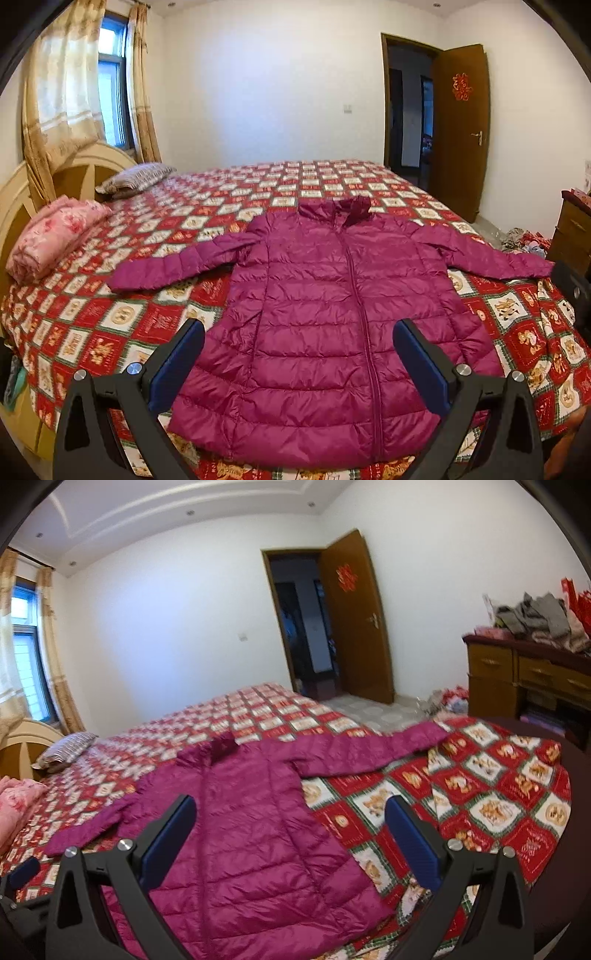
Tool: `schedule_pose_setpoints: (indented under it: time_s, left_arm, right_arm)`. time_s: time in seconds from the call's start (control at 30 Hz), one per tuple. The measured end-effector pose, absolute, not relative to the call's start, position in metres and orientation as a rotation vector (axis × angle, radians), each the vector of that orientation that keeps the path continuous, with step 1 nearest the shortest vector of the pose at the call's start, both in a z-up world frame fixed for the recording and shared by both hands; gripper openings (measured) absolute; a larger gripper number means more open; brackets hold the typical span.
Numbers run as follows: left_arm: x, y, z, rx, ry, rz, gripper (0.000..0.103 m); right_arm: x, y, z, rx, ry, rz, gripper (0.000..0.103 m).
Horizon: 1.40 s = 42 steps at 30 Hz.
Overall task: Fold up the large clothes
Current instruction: 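Grasp the jacket's sleeve with the right tool and lift it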
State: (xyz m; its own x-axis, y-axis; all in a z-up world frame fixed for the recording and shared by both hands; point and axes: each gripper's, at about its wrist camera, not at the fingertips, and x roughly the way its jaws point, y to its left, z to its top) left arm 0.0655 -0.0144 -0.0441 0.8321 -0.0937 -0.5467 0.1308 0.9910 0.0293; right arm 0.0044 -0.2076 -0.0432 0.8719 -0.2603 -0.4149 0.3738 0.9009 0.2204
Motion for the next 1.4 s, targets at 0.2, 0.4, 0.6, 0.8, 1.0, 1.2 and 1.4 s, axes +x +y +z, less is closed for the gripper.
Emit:
schedule_pose_setpoints:
  time_s: [0.2, 0.4, 0.6, 0.8, 1.0, 1.2, 1.4]
  left_arm:
    - [0.106, -0.009, -0.062, 0.042, 0.644, -0.130, 0.102]
    - [0.146, 0.002, -0.087, 0.017, 0.721, -0.147, 0.102]
    - [0.200, 0.023, -0.094, 0.010, 0.725, -0.134, 0.102]
    - [0.270, 0.042, -0.095, 0.060, 0.645, -0.056, 0.102]
    - [0.325, 0.039, -0.132, 0.142, 0.658, -0.035, 0.102]
    - [0.334, 0.044, -0.170, 0.155, 0.703, -0.004, 0.102]
    - [0.330, 0.062, -0.188, 0.020, 0.764, 0.000, 0.102]
  right_arm:
    - [0.028, -0.234, -0.072, 0.317, 0.507, -0.416, 0.103]
    - [0.055, -0.253, -0.092, 0.345, 0.602, -0.455, 0.103]
    - [0.080, -0.301, -0.099, 0.425, 0.624, -0.494, 0.103]
    - [0.096, -0.406, -0.095, 0.570, 0.566, -0.664, 0.089]
    - [0.127, -0.494, -0.125, 0.756, 0.604, -0.744, 0.084]
    - [0.161, -0.524, -0.157, 0.745, 0.683, -0.819, 0.066]
    - [0.176, -0.529, -0.163, 0.698, 0.690, -0.801, 0.036]
